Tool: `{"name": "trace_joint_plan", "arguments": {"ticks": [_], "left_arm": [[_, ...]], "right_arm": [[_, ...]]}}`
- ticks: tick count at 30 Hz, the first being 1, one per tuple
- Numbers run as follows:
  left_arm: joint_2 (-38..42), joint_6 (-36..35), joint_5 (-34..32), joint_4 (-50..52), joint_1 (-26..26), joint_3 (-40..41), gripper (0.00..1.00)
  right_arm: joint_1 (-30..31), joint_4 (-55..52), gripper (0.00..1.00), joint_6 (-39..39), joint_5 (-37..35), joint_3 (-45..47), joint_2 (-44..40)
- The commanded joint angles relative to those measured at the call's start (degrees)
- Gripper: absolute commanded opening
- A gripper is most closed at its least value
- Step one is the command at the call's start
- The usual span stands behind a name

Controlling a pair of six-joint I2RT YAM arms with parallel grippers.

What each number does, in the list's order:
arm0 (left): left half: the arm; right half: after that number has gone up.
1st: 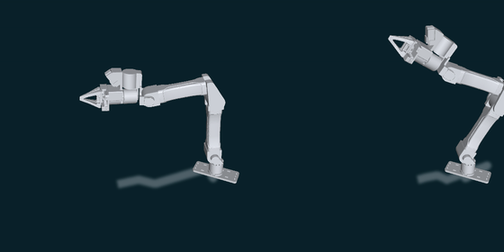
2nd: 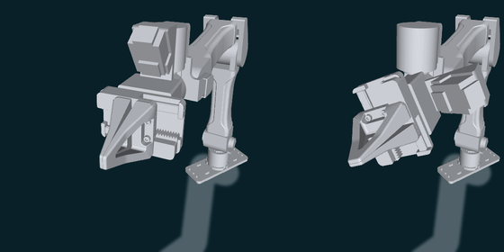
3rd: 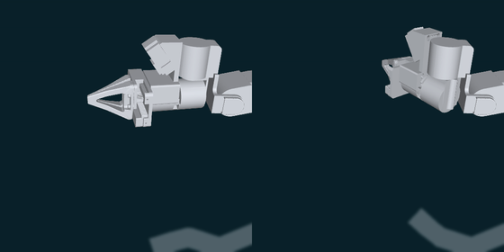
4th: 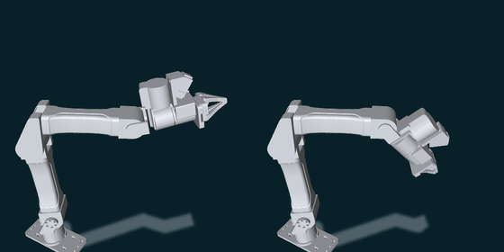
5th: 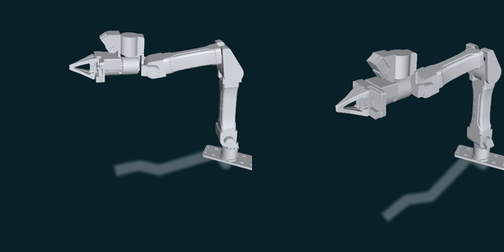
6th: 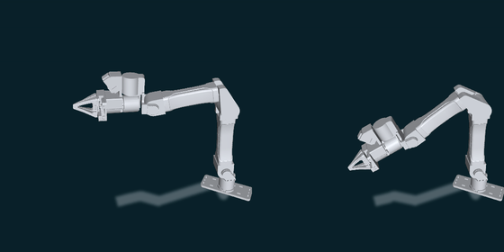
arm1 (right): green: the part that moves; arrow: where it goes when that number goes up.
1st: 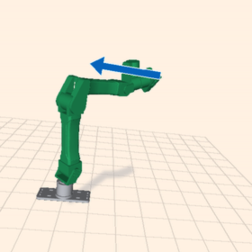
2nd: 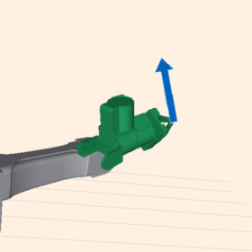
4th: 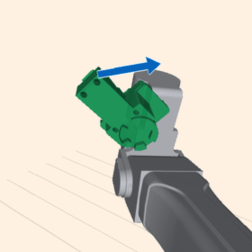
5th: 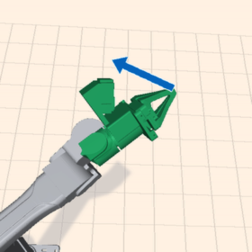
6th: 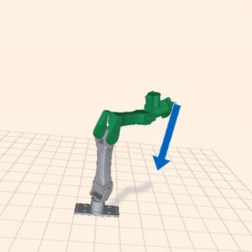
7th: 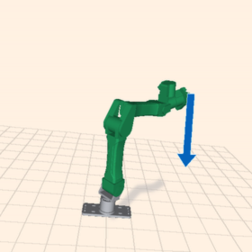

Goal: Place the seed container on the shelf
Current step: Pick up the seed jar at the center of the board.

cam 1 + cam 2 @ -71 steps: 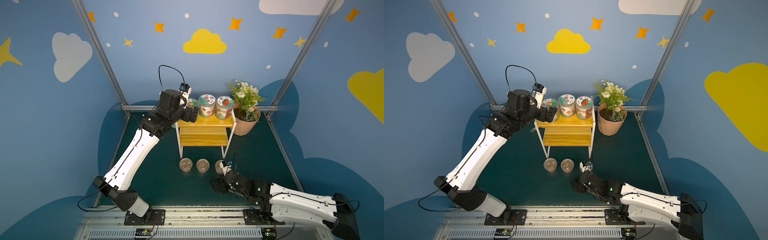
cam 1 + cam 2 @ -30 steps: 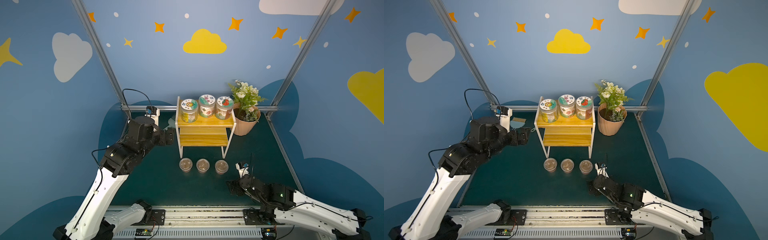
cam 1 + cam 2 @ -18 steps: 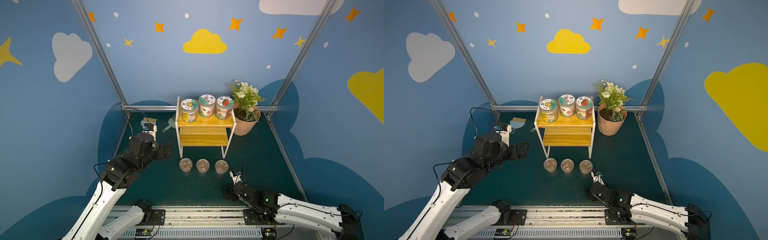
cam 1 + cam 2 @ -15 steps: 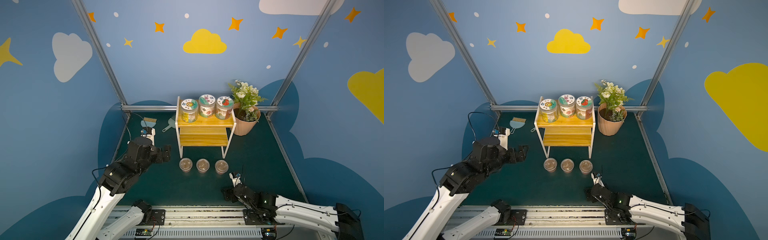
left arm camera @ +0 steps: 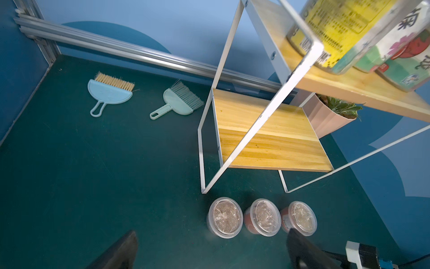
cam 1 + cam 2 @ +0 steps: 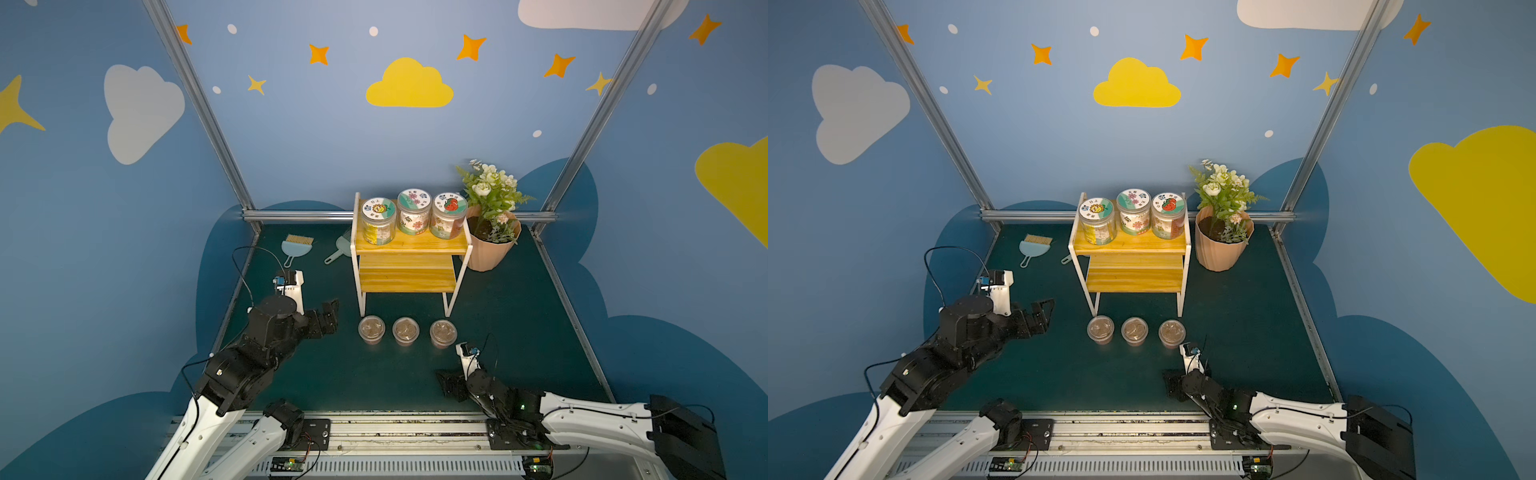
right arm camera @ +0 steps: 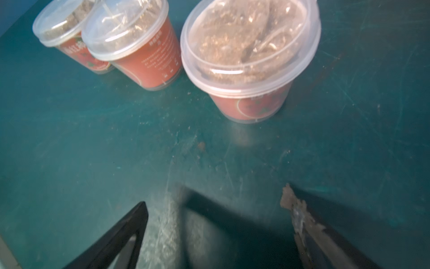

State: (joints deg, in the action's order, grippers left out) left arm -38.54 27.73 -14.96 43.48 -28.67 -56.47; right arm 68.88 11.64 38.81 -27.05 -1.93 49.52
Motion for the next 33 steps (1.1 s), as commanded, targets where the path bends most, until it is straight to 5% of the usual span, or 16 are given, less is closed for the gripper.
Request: {"name": "trace_joint_plan", "arguments": {"ticks": [1, 7, 24, 33], "left_arm": [[0.69, 2.39, 1.34, -2.66, -0.07, 2.51, 1.0], [2.65, 4.3, 2.78, -5.16, -0.51, 7.7, 1.0], [4.95, 1.82, 2.73, -6.28, -0.69, 10.92, 1.0], [5.67, 0.32, 2.59, -8.67, -0.88, 12.69, 1.0]], "right_arm": [[-0.7, 2.6, 0.95, 2.68, 0.49, 0.31, 6.2], [-1.43, 10.1, 0.95, 4.99, -0.63, -4.15, 23.99], [-0.53, 69.05, 0.95, 1.09, -3.85, 2.05, 66.87], [0.03, 69.09, 0.95, 0.32, -8.59, 1.82, 68.66]]}}
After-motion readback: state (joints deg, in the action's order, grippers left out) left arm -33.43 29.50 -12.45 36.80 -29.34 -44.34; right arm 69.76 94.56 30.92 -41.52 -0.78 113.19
